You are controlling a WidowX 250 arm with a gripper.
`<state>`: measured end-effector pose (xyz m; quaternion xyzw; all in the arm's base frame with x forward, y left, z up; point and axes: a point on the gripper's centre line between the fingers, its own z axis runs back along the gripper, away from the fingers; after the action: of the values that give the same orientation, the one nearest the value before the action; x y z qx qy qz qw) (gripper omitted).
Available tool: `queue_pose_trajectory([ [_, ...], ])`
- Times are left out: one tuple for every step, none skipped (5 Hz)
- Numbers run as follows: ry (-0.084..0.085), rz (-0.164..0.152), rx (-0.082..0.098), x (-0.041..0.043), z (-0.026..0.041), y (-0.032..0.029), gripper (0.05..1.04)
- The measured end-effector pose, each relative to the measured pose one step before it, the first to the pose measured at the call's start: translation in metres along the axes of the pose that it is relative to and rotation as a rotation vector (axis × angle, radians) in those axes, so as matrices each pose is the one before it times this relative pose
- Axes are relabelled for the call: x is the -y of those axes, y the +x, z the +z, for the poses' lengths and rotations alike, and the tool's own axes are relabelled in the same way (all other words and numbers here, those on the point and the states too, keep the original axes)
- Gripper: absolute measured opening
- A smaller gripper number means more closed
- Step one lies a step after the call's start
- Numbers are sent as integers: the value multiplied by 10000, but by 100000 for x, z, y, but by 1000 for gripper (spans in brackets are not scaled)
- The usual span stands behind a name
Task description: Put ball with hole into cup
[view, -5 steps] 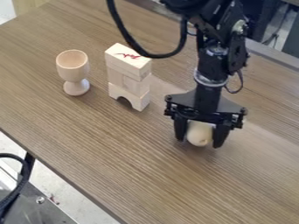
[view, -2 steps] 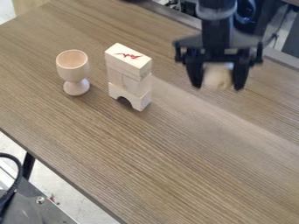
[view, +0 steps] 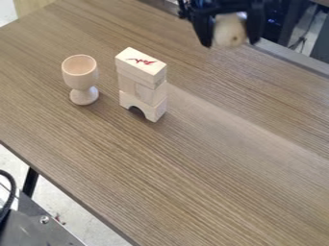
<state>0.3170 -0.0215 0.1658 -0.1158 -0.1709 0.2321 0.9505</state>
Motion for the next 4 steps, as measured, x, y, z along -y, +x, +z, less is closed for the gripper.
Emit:
queue_pose_trajectory([
  [209,556,354,-1904,1174,1467,791],
  [148,561,412,-1665,1131,1492,791],
  [-57,403,79,-1532,268,915,791],
  [132,443,269,-1859,577,1325,791],
])
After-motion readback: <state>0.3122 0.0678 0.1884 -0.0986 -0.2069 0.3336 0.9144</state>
